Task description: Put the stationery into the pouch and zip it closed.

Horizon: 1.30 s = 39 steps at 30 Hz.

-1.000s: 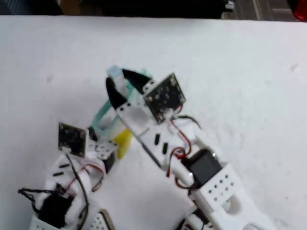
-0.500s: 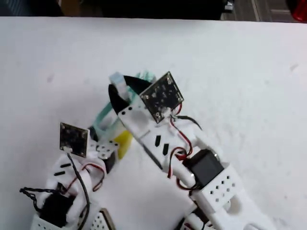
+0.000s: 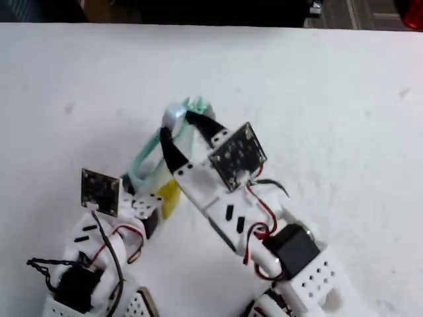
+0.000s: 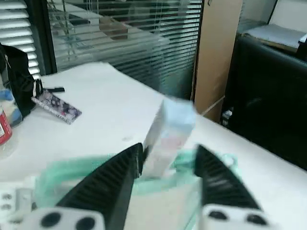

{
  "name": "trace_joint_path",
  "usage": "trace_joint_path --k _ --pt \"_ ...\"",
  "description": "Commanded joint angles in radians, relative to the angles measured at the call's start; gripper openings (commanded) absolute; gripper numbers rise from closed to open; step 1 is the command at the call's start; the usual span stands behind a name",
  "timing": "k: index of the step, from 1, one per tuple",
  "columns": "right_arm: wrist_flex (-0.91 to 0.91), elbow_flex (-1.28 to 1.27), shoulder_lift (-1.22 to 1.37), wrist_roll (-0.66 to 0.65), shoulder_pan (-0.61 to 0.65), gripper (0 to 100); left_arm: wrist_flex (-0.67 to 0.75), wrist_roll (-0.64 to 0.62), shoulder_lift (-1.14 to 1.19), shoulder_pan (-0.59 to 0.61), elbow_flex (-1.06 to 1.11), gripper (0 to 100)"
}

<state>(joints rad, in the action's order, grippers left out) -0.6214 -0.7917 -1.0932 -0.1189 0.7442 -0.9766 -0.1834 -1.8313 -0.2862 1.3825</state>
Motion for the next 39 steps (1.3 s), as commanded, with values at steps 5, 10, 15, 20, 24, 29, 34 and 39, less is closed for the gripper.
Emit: trace_joint_path --k 5,10,15,20,24,29,34,39 --pt "0.015 -0.021 -0.071 -0.014 0.004 19.3 -0.012 -0.020 0.001 -0.013 -0.031 24" --pt "0.019 0.080 -0.068 -0.014 -0.002 16.6 -0.015 -0.020 0.001 -0.012 -0.029 26" --pt "0.024 0.161 -0.048 -0.014 -0.062 16.6 -0.015 -0.020 0.001 -0.012 -0.029 26" --pt "-0.048 0.364 0.223 0.233 -0.209 16.9 -0.015 -0.020 0.001 -0.012 -0.029 26" --pt "-0.314 0.644 0.452 0.371 -0.180 17.0 -0.015 -0.020 0.001 -0.012 -0.029 26" --pt "-0.518 0.868 0.616 0.413 -0.165 17.0 -0.015 -0.020 0.001 -0.012 -0.029 26" --pt "-0.575 0.911 0.668 0.420 -0.163 17.0 -0.015 -0.020 0.001 -0.012 -0.029 26" --pt "-0.607 0.911 0.674 0.420 -0.157 16.7 -0.015 -0.020 0.001 -0.012 -0.031 26"
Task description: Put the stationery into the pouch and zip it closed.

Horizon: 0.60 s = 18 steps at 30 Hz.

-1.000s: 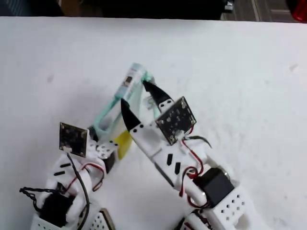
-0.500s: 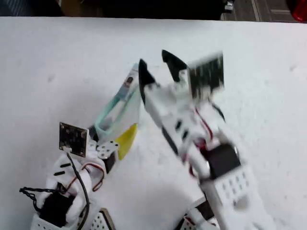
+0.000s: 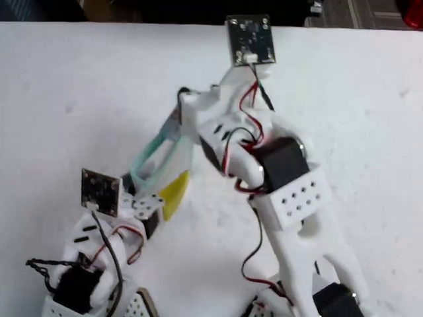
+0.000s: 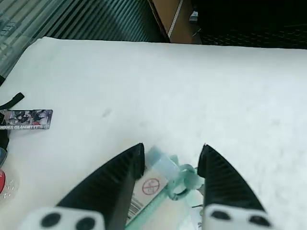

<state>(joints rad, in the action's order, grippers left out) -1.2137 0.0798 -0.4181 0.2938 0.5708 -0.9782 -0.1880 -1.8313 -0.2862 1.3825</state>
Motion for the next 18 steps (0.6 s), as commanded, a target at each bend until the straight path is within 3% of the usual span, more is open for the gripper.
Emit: trace_joint_path --k 1,14,18 --pt "-0.022 0.040 -0.002 0.008 0.025 16.6 -0.014 -0.015 0.001 -0.012 -0.031 26" --pt "-0.090 0.040 -0.008 0.005 0.096 16.3 -0.014 -0.015 0.001 -0.010 -0.031 26" --pt "-0.088 0.061 -0.035 0.000 0.099 3.9 -0.014 -0.015 0.001 -0.010 -0.031 26"
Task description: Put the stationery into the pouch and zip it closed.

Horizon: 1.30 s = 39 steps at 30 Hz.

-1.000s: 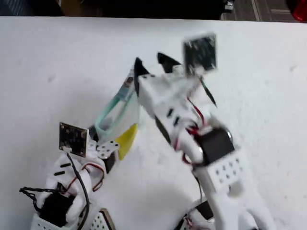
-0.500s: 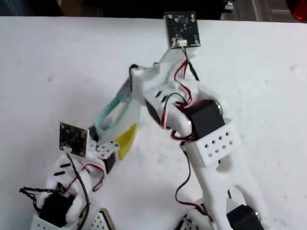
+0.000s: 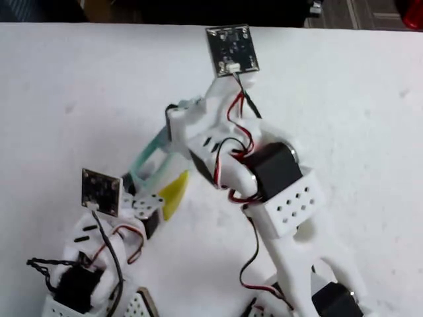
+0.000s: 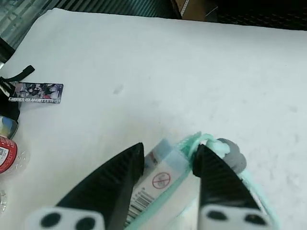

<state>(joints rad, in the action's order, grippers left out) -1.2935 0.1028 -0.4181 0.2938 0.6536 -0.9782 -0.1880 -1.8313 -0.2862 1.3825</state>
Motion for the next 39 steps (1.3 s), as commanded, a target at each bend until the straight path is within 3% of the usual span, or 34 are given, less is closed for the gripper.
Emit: trace_joint_path --k 1,6,13,18,24,28,33,39 --pt "-0.005 0.040 -0.045 -0.003 0.018 0.5 -0.014 -0.015 0.001 -0.010 -0.031 26" --pt "-0.010 0.038 -0.110 -0.057 0.021 1.3 -0.014 -0.015 0.001 -0.010 -0.031 26" --pt "-0.085 0.044 -0.150 -0.192 0.159 1.7 -0.014 -0.015 0.001 -0.010 -0.031 26" --pt "-0.071 0.044 -0.186 -0.198 0.097 1.8 -0.014 -0.015 0.001 -0.010 -0.031 25" --pt "-0.073 0.044 -0.199 -0.198 0.077 1.9 -0.008 0.072 0.001 -0.019 -0.032 15" --pt "-0.073 0.041 -0.183 -0.103 0.117 5.0 -0.008 0.077 0.001 -0.031 -0.029 10" --pt "-0.104 0.041 -0.125 0.029 0.139 25.2 -0.006 0.077 0.001 -0.073 -0.017 9" --pt "-0.127 0.046 -0.054 0.055 0.177 24.7 0.015 0.077 0.001 -0.073 -0.002 9"
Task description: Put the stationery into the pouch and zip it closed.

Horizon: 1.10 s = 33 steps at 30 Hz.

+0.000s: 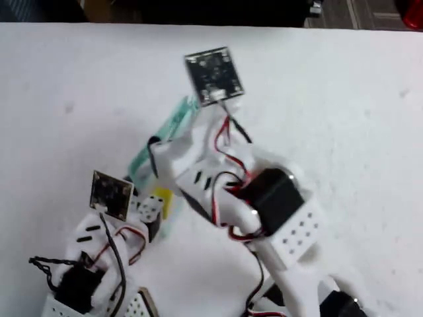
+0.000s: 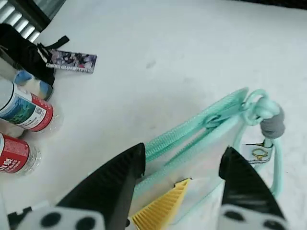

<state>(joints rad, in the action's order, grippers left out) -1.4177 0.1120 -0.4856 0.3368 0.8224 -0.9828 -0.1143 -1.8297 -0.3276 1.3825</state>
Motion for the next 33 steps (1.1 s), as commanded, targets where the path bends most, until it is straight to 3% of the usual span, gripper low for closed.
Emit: trace_joint_path --k 1,10,17,30,33 --pt "-0.001 0.037 0.022 0.012 0.007 24.7 0.020 0.003 -0.001 -0.031 -0.002 9" --pt "0.099 0.040 0.133 0.020 0.005 24.7 0.012 0.003 -0.001 -0.033 -0.005 9" --pt "-0.021 0.253 0.134 0.084 -0.013 24.9 0.020 0.005 -0.001 -0.033 -0.003 9" --pt "-0.091 0.267 0.297 0.083 -0.035 24.8 0.012 0.008 -0.001 -0.033 -0.006 9" --pt "-0.099 0.264 0.303 0.075 -0.047 24.7 0.012 0.063 -0.001 -0.033 -0.006 9"
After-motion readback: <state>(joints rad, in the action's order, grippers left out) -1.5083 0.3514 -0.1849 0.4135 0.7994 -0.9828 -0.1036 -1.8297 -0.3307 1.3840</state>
